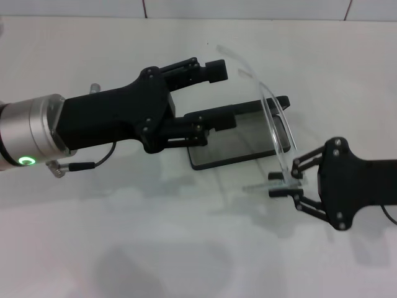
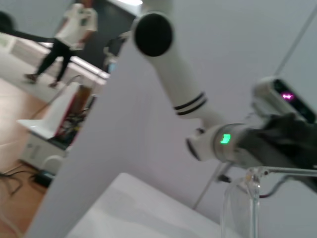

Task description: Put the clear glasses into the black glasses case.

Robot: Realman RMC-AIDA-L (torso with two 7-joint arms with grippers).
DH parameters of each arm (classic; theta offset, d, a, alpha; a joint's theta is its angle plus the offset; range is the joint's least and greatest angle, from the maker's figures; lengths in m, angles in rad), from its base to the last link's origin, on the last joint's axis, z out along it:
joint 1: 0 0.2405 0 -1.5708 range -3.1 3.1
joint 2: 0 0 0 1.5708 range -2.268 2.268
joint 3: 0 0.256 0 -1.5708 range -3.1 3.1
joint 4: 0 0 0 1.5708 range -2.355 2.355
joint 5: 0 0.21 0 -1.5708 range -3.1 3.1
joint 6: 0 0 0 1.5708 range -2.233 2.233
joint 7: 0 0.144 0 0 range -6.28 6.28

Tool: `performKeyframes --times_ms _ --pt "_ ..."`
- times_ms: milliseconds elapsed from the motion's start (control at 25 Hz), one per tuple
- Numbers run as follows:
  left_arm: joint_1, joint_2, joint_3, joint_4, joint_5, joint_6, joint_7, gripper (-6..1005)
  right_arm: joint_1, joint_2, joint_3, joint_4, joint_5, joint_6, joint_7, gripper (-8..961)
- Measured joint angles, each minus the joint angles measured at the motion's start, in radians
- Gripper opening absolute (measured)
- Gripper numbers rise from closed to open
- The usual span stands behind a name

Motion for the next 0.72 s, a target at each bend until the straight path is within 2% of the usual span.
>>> performKeyframes --times_ms 320,720 --pt "-0.009 0.000 -0.001 0.002 0.010 0.023 -0.005 832 0.003 0.003 -0.018 0.014 0.024 0.055 0.005 117" --pt "-0.036 0.000 0.001 0.004 0.053 0.057 -0.052 834 0.027 0.004 -0.142 0.010 0.055 0.185 0.012 117"
